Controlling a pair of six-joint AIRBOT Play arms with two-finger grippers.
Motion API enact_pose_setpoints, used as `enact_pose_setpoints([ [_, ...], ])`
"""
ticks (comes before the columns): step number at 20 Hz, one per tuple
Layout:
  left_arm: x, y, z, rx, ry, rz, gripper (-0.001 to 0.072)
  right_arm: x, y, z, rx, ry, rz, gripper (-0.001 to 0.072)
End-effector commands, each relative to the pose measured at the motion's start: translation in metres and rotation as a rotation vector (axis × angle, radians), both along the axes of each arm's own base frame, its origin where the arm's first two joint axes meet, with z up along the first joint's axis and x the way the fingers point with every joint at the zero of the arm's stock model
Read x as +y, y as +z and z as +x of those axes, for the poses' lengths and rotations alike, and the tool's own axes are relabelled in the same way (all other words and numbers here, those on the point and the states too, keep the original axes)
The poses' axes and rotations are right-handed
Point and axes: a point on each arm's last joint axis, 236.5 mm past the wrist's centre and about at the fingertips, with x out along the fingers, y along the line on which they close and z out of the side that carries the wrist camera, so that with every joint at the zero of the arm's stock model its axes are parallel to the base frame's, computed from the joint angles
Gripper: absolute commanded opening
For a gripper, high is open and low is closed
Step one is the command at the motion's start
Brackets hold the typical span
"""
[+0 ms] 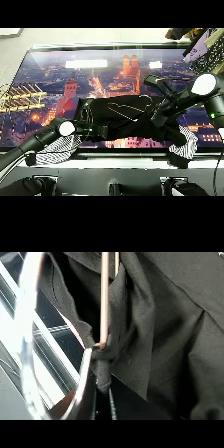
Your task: Fold the clothes and pants, and hang the long-sleeved shirts on hangers.
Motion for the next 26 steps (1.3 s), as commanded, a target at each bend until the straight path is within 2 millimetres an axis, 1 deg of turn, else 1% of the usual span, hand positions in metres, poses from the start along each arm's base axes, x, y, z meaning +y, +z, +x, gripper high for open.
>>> enact_pose_setpoints([
  [1, -0.005, -0.013, 0.006, 0.016, 0.037, -0.001, 0.0632, 0.001, 0.001, -0.001, 0.004, -0.002, 0.003, 0.0031],
  [3, -0.006, -0.015, 0.012, 0.004, 0.051, -0.005, 0.0617, 0.001, 0.001, -0.002, 0.009, -0.004, 0.002, 0.0031],
  [4, -0.007, -0.016, 0.014, -0.003, 0.057, -0.008, 0.0538, 0.001, 0.001, -0.002, 0.012, -0.011, 0.003, 0.0031],
  [6, -0.007, -0.018, 0.018, -0.009, 0.066, -0.009, 0.0498, 0.001, 0.001, -0.002, 0.014, -0.015, 0.003, 0.0031],
  [7, -0.007, -0.022, 0.018, -0.004, 0.066, -0.004, 0.0437, 0.001, 0.001, -0.002, 0.014, -0.015, 0.004, 0.0031],
  [9, -0.007, -0.028, 0.017, 0.007, 0.066, 0.005, 0.0425, 0.001, 0.001, -0.002, 0.015, -0.016, 0.004, 0.0031],
  [11, -0.007, -0.032, 0.017, 0.013, 0.066, 0.011, 0.0299, 0.002, 0.001, -0.003, 0.019, -0.015, 0.008, 0.0031],
  [14, -0.007, -0.035, 0.017, 0.02, 0.07, 0.012, 0.0294, 0.006, 0.004, -0.004, 0.02, -0.012, 0.03, 0.0031],
  [15, -0.008, -0.035, 0.017, 0.025, 0.073, 0.01, 0.0245, 0.007, 0.005, -0.005, 0.02, -0.011, 0.036, 0.0031],
  [16, -0.008, -0.035, 0.017, 0.025, 0.072, 0.009, 0.0074, 0.008, 0.006, -0.005, 0.018, -0.012, 0.038, 0.0031],
  [17, -0.009, -0.034, 0.017, 0.026, 0.074, 0.005, 0.0023, 0.008, 0.007, -0.005, 0.016, -0.017, 0.039, 0.0031],
  [20, -0.01, -0.026, 0.019, 0.029, 0.069, -0.003, 0.0021, 0.007, 0.014, -0.009, -0.003, -0.016, 0.042, 0.0031],
  [22, -0.005, -0.015, 0.026, 0.041, 0.064, 0.004, 0.002, 0.007, 0.021, -0.016, -0.006, -0.014, 0.045, 0.0031],
  [26, 0.01, 0.015, 0.058, 0.03, 0.112, -0.023, 0.0021, 0.015, 0.035, -0.035, 0.015, -0.002, 0.09, 0.003],
])
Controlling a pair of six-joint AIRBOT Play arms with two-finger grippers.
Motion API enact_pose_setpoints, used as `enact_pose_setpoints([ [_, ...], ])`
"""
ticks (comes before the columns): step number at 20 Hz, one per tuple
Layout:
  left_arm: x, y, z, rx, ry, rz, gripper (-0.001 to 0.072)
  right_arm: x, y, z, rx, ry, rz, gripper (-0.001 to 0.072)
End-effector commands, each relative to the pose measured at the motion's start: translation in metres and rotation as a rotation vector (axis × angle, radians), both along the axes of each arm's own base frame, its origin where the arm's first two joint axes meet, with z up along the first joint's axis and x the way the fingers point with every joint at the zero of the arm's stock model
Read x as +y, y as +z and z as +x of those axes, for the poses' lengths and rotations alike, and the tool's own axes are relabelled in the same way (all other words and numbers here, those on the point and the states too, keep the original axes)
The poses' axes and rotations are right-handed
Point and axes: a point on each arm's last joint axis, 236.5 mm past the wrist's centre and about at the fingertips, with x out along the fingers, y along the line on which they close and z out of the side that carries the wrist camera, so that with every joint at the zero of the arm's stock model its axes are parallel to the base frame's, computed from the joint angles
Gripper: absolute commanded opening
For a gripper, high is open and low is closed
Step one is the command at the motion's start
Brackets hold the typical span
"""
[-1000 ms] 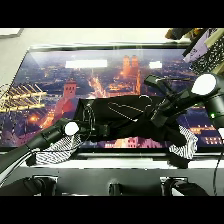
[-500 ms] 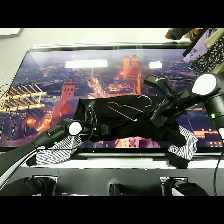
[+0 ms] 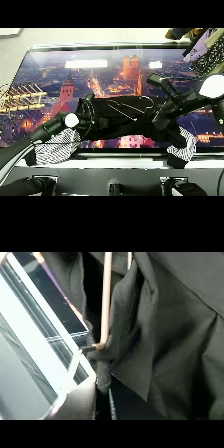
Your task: Fold the clothes and pants, and hang the long-sleeved shirts on hangers.
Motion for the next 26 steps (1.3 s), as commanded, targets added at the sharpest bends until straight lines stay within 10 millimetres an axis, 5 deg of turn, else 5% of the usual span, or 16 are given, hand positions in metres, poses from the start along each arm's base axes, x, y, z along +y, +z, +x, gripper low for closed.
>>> enact_pose_setpoints([
  [1, 0.014, 0.023, 0.024, -0.009, 0.037, -0.016, 0.002, 0.008, 0.013, -0.013, 0.014, -0.006, 0.045, 0.003],
  [5, 0.028, 0.031, 0.046, -0.022, 0.086, -0.025, 0.002, 0.011, 0.016, -0.02, 0.035, 0.002, 0.06, 0.003],
  [26, 0.026, 0.039, 0.06, -0.05, 0.099, -0.038, 0.002, 0.01, -0.001, -0.029, 0.137, 0.056, 0.039, 0.0028],
])
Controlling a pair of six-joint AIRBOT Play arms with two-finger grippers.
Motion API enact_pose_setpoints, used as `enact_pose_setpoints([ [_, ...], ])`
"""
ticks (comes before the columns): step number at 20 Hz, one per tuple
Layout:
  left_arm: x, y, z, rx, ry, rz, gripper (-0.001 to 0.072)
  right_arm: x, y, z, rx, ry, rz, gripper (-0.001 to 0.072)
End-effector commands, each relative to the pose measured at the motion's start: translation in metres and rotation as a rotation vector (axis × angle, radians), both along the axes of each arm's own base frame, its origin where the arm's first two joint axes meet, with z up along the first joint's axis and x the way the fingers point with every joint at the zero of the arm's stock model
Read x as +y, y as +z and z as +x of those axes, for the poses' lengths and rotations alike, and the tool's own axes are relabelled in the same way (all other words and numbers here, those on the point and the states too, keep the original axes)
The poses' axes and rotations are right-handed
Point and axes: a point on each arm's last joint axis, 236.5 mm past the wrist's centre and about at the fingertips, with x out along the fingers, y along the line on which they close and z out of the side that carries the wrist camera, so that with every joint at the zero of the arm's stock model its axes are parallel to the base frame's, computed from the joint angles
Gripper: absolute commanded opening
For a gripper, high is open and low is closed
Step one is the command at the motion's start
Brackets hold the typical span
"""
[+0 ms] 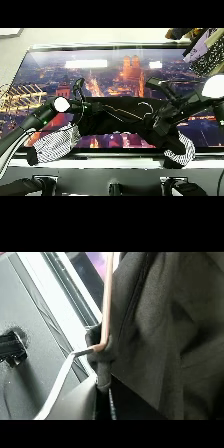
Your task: Fold the clothes and pants, and hang the long-sleeved shirts on hangers.
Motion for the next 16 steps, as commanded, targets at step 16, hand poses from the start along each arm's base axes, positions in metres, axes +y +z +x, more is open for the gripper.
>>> enact_pose_setpoints([
  [16, -0.003, 0.027, 0.0, -0.041, -0.061, 0.01, 0.0021, 0.005, -0.052, 0.005, 0.072, -0.012, -0.233, 0.0027],
])
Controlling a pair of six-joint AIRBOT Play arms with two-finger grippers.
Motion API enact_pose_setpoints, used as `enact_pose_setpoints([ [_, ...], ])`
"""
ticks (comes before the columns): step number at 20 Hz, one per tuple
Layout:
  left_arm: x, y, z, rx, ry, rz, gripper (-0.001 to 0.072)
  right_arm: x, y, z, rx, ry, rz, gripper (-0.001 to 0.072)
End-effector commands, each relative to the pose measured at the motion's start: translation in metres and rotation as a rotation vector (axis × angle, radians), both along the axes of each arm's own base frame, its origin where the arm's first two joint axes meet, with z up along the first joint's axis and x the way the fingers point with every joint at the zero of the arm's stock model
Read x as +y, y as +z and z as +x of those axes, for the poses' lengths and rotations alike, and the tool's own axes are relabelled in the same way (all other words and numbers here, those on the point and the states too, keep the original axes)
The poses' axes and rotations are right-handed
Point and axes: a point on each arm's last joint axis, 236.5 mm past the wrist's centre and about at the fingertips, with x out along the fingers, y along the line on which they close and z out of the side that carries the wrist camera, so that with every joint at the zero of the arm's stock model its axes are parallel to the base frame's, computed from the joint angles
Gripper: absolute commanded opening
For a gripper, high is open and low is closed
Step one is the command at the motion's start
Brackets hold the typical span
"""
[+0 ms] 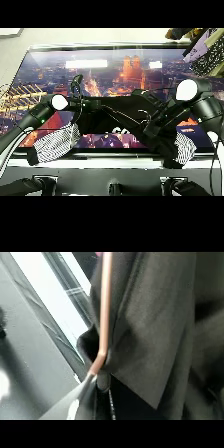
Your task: Fold the clothes and pants, and hang the long-sleeved shirts on hangers.
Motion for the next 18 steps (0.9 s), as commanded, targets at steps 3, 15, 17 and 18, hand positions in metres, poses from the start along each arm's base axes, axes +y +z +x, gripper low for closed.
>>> enact_pose_setpoints([
  [3, 0.005, 0.014, -0.007, -0.017, -0.065, 0.053, 0.0021, -0.004, -0.008, -0.002, 0.04, -0.041, -0.054, 0.0027],
  [15, 0.01, 0.034, 0.006, -0.078, -0.059, 0.067, 0.0021, -0.006, 0.001, -0.005, 0.026, -0.102, -0.055, 0.0027],
  [17, 0.003, 0.062, 0.01, -0.121, -0.067, 0.037, 0.0021, 0.007, -0.002, 0.011, -0.015, -0.12, -0.01, 0.0027],
  [18, 0.001, 0.076, 0.009, -0.137, -0.079, 0.029, 0.0021, 0.013, -0.006, 0.015, -0.007, -0.12, 0.006, 0.0027],
])
